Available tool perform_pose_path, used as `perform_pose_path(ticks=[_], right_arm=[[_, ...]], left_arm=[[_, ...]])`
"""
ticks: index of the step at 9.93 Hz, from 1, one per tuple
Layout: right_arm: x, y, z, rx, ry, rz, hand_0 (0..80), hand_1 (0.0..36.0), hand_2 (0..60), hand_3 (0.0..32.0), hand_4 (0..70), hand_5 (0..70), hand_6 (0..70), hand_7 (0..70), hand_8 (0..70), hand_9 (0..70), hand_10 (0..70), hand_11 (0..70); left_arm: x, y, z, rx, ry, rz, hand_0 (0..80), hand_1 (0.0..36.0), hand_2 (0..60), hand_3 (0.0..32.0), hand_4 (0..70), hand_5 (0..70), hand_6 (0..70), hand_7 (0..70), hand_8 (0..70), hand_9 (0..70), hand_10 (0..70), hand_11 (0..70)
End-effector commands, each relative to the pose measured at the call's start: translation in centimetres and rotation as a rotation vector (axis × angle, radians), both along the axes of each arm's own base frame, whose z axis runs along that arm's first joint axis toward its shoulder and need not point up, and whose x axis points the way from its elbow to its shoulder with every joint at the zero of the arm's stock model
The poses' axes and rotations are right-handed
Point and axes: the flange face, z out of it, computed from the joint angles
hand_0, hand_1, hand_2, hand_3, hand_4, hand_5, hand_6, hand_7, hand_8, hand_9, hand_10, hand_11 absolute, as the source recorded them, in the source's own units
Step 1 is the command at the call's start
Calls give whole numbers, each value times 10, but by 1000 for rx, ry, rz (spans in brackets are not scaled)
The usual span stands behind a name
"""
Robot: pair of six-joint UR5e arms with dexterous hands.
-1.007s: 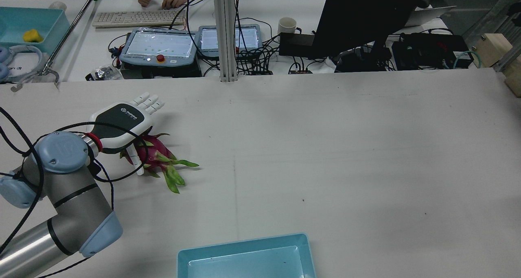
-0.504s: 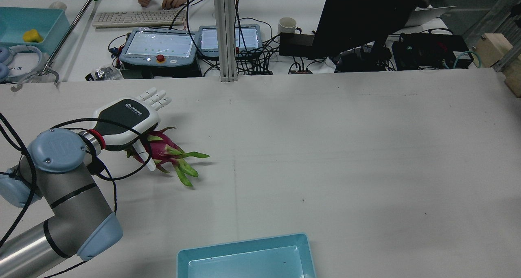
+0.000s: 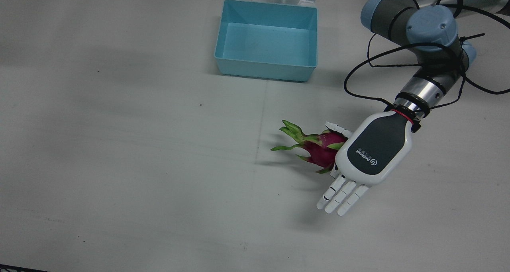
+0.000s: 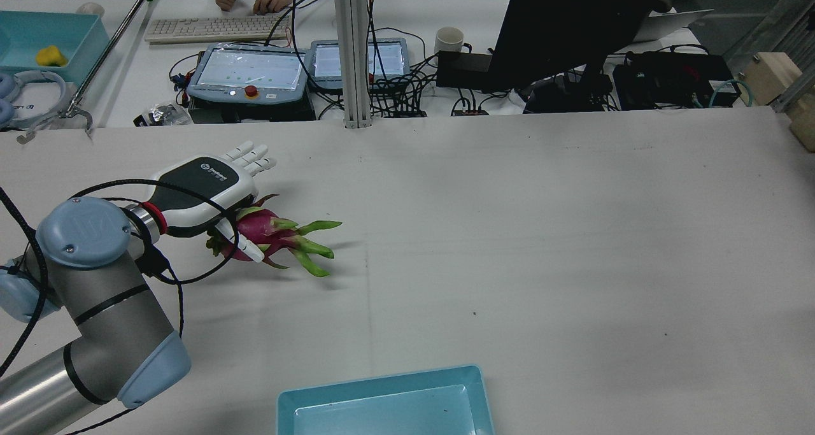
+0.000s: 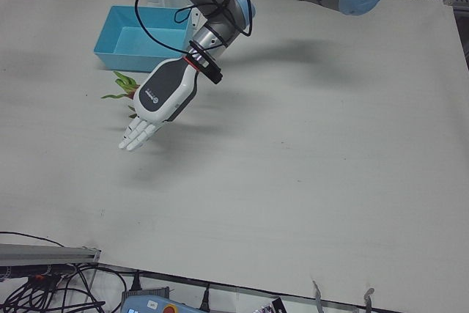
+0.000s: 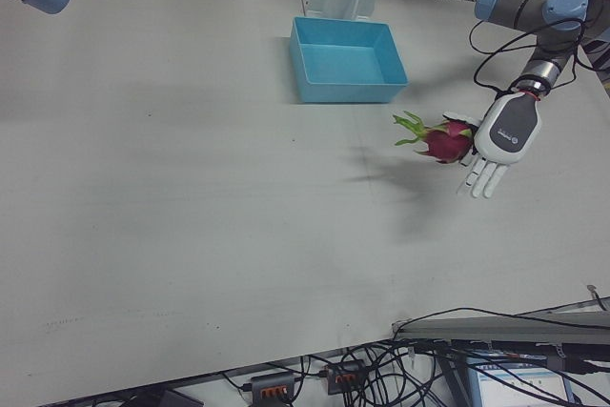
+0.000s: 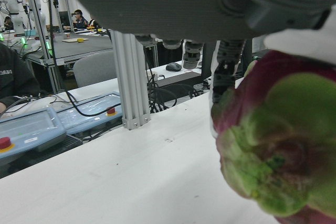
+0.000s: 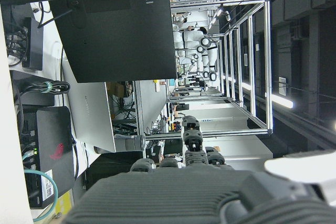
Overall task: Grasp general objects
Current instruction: 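Carry the held dragon fruit with the left hand toward the blue tray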
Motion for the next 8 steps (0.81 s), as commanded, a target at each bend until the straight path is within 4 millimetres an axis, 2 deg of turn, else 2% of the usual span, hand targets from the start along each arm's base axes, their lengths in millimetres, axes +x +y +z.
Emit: perform_pose_path(ticks=[1, 2, 3, 4, 5, 7, 8], right_arm=[[0, 0, 0, 0, 0, 0, 0, 0, 0, 0, 0, 0, 0, 0, 0, 0, 0, 0], [0, 0, 0, 0, 0, 0, 0, 0, 0, 0, 0, 0, 0, 0, 0, 0, 0, 0], [0, 0, 0, 0, 0, 0, 0, 0, 0, 0, 0, 0, 0, 0, 0, 0, 0, 0], [0, 0, 0, 0, 0, 0, 0, 0, 0, 0, 0, 0, 0, 0, 0, 0, 0, 0], [0, 0, 0, 0, -2, 0, 0, 0, 0, 0, 0, 0, 0, 0, 0, 0, 0, 0], [0, 0, 1, -1, -1, 0, 0, 0, 0, 0, 0, 0, 0, 0, 0, 0, 0, 0], [0, 1, 1, -1, -1, 0, 0, 0, 0, 0, 0, 0, 0, 0, 0, 0, 0, 0]], left_arm=[[13, 18, -64, -7, 50, 101, 405, 320, 600, 0, 397, 428, 7, 162, 5, 18, 0, 0], [33, 41, -79, -5, 61, 153, 419, 336, 600, 0, 418, 444, 14, 171, 3, 20, 0, 0], [55, 63, -91, -2, 67, 205, 430, 340, 600, 0, 404, 443, 10, 167, 0, 19, 0, 0], [77, 91, -121, -1, 72, 264, 427, 331, 600, 0, 391, 435, 4, 163, 0, 18, 0, 0], [91, 112, -139, -2, 72, 307, 436, 335, 600, 0, 392, 437, 4, 166, 0, 19, 0, 0], [118, 147, -150, -5, 75, 376, 459, 359, 600, 0, 402, 448, 7, 179, 0, 21, 0, 0], [124, 154, -150, -7, 75, 385, 463, 360, 600, 0, 418, 453, 10, 185, 0, 23, 0, 0]])
